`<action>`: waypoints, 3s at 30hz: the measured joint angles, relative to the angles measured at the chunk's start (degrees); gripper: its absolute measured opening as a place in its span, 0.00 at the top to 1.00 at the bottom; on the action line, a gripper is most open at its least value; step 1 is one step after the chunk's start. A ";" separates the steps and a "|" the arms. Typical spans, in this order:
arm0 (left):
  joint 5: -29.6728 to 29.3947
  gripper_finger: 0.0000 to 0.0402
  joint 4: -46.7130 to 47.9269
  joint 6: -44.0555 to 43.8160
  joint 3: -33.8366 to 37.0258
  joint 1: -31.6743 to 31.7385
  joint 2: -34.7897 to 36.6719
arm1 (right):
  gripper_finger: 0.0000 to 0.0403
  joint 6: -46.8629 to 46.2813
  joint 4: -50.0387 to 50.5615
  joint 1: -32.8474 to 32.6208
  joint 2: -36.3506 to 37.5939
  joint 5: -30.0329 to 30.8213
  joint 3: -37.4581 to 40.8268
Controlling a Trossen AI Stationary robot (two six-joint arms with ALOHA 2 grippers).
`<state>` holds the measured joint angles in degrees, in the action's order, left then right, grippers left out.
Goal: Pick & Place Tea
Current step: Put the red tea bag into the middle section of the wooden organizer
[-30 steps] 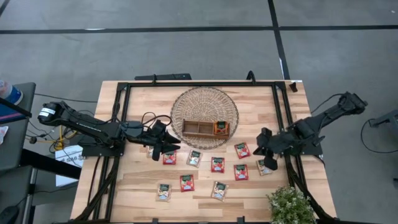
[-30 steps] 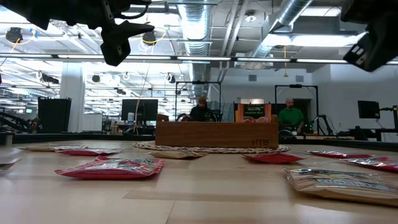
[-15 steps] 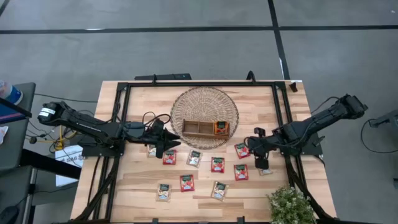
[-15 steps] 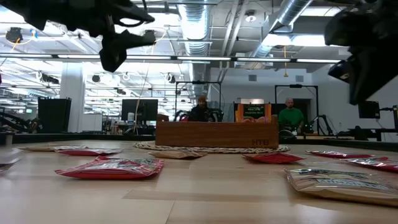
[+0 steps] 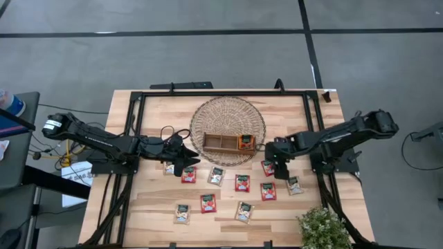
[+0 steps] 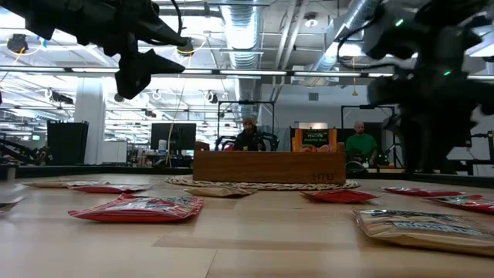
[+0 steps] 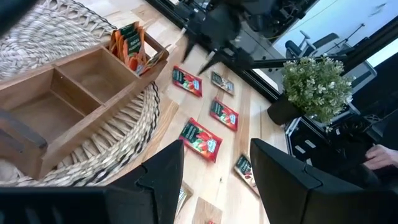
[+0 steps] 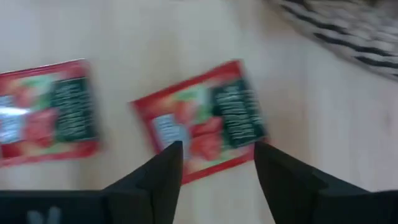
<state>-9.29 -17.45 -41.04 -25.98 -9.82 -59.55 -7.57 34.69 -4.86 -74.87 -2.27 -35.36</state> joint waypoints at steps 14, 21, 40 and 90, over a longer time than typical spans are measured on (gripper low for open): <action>0.01 0.56 0.83 0.00 0.00 -0.02 0.00 | 0.52 13.94 -1.14 5.26 -7.96 -2.34 -2.16; 0.05 0.56 1.90 -0.05 0.00 -0.01 0.00 | 0.53 16.89 -3.13 5.29 -12.67 -2.21 -2.61; 0.40 0.56 2.36 -2.25 0.00 0.00 0.00 | 0.98 13.55 -2.46 5.26 -11.95 -2.36 -2.33; 2.00 0.56 12.26 0.03 0.02 0.09 0.00 | 1.00 -4.93 17.98 -4.49 -38.07 53.77 -53.29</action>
<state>-7.29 -5.18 -41.01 -25.96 -9.74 -59.55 -12.49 52.67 -9.35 -112.95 51.49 -88.65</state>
